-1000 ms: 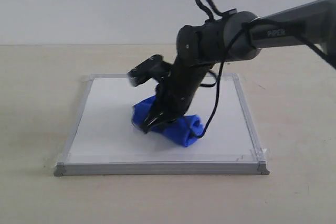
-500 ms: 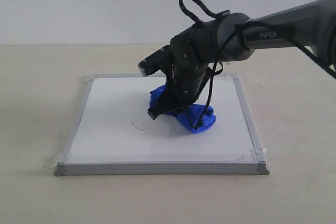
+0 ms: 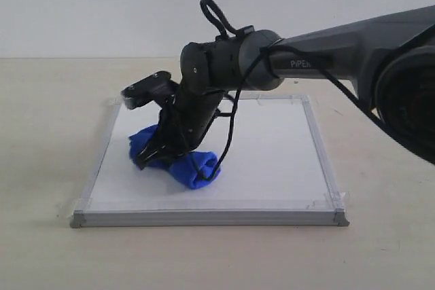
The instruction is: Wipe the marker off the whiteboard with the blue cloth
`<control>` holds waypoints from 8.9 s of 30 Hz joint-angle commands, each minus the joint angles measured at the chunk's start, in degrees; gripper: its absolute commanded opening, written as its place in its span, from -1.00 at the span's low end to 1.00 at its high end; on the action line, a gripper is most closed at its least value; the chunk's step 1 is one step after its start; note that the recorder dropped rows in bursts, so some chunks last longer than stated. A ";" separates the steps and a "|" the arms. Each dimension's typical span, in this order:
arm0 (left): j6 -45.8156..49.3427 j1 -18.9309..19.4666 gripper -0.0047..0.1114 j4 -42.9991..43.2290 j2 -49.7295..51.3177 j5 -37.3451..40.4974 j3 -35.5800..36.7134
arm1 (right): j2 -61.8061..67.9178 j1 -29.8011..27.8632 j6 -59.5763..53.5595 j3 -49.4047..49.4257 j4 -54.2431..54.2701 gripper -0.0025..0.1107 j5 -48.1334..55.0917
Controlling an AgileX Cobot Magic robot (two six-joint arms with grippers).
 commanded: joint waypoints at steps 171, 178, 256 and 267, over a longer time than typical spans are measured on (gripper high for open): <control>-0.30 0.07 -0.84 -0.17 -0.19 -0.41 0.14 | -73.55 -23.23 66.34 72.16 -39.01 -0.93 -42.75; -0.30 0.07 -0.84 -0.17 -0.19 -0.41 0.14 | -84.49 -23.23 69.58 75.82 -38.97 -0.93 -43.73; -0.30 0.07 -0.84 -0.17 -0.19 -0.41 0.14 | -131.38 -27.54 55.67 98.28 -37.50 -0.93 -34.77; -0.30 0.07 -0.84 -0.17 -0.19 -0.41 0.14 | -131.38 -27.54 52.78 98.28 -37.89 -0.93 -17.75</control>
